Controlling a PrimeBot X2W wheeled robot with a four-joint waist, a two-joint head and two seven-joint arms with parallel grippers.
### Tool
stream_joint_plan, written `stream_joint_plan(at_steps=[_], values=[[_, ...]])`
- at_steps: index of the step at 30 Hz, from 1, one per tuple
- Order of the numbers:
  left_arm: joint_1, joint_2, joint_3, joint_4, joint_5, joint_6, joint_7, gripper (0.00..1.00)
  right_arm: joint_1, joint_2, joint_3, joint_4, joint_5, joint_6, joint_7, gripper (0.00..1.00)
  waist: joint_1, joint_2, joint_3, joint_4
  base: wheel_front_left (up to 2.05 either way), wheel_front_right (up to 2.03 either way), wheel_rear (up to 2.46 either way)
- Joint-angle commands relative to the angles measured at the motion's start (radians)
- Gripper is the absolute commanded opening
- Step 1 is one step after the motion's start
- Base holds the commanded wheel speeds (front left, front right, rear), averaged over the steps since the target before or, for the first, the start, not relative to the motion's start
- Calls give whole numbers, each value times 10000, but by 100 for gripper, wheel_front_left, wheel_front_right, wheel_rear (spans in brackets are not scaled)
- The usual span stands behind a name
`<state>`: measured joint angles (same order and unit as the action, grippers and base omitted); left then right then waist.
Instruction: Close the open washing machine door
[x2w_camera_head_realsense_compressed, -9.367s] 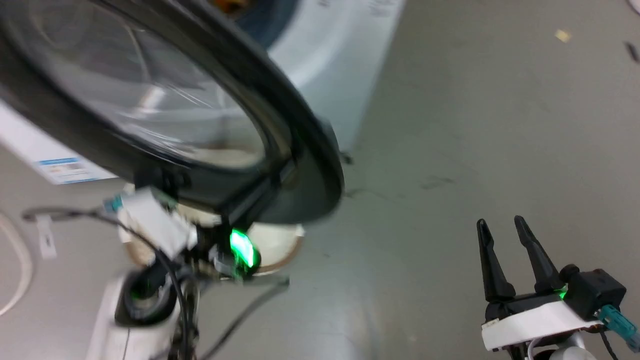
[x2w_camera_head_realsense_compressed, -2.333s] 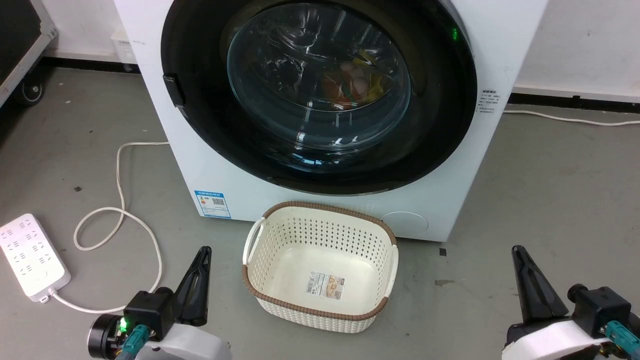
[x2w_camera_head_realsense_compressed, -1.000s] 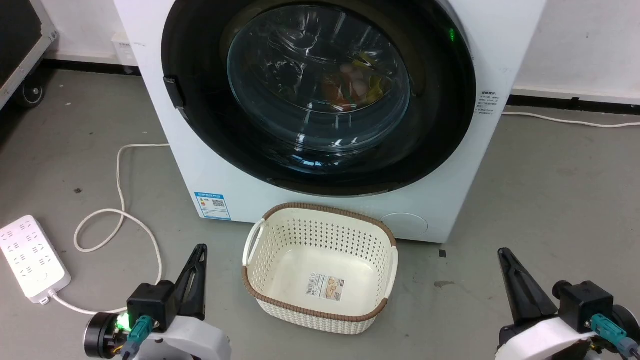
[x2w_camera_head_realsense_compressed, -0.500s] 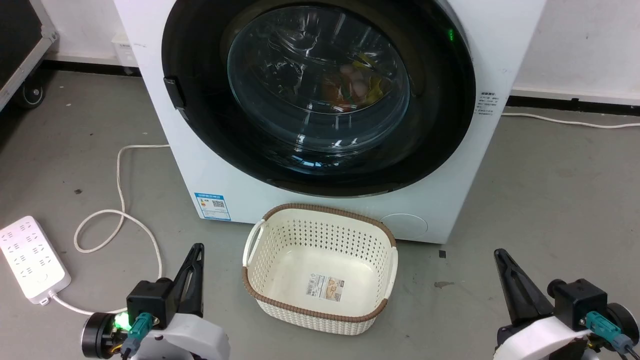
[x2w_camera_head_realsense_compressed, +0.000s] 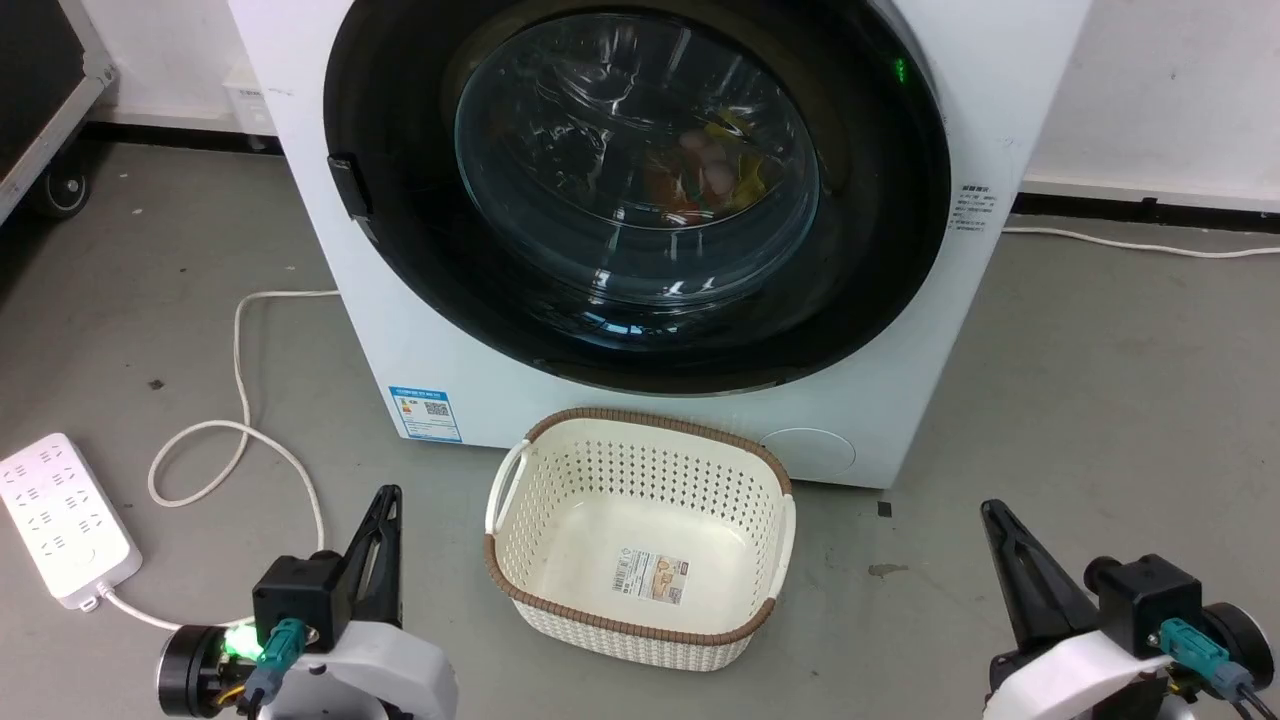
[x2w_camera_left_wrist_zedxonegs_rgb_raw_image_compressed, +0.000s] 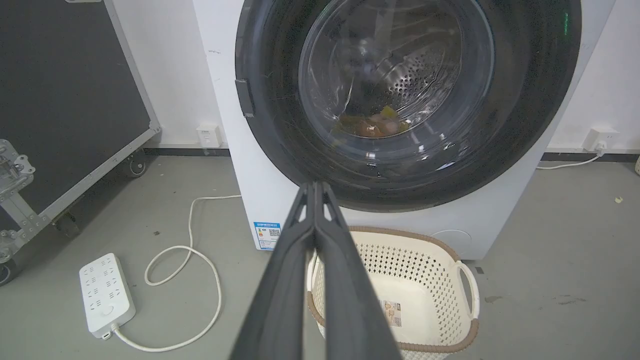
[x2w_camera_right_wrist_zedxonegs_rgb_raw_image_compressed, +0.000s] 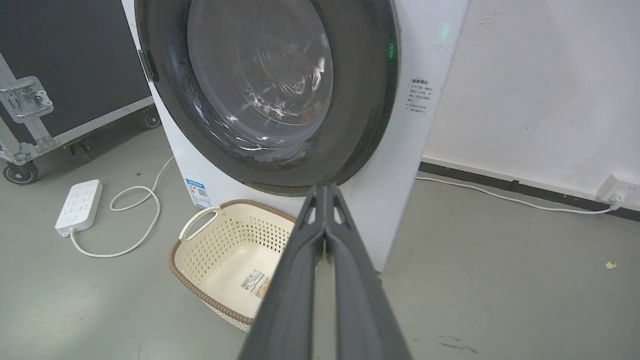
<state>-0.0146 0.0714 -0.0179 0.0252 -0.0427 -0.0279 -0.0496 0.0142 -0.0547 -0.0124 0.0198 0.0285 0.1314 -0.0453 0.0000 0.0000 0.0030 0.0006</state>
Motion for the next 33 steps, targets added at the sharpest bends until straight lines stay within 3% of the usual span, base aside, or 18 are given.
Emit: stream_joint_plan(at_steps=[1, 33], values=[[121, -63, 34, -53, 125, 68, 64, 0, -114, 38, 22, -82, -77, -6, 79, 0, 0, 0, -2, 0, 0, 0, 0], [146, -212, 179, -252, 427, 279, 496, 0, -142, 45, 124, -198, -285, -7, 453, 0, 0, 0, -30, -6, 0, 0, 0]])
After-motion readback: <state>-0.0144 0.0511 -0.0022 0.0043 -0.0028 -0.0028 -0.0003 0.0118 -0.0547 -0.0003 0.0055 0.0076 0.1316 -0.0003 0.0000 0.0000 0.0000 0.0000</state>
